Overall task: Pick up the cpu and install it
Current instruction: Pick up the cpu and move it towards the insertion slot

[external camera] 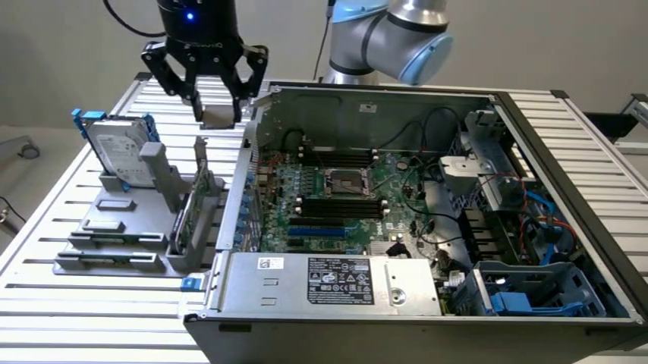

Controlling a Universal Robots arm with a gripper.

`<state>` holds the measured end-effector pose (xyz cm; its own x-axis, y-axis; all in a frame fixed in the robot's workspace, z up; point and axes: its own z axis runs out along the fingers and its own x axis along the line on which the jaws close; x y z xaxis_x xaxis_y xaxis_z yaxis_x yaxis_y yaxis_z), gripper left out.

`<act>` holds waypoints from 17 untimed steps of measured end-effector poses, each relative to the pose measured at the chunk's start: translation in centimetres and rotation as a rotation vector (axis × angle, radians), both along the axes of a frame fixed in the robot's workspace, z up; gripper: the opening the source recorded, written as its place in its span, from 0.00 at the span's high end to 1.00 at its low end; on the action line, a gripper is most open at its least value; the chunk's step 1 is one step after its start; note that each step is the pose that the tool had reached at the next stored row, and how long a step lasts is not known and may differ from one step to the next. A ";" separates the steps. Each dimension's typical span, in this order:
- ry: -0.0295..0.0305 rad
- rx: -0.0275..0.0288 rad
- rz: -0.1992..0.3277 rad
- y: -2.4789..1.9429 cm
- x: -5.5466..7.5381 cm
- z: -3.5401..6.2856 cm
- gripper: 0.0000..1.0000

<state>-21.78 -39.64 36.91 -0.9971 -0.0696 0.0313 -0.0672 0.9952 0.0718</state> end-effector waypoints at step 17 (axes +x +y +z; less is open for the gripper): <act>0.0017 0.0034 0.000 1.55 7.6 -0.25 0.45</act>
<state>-14.20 -38.09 36.66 -0.9970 -0.0697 0.0328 -0.0671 0.9949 0.0753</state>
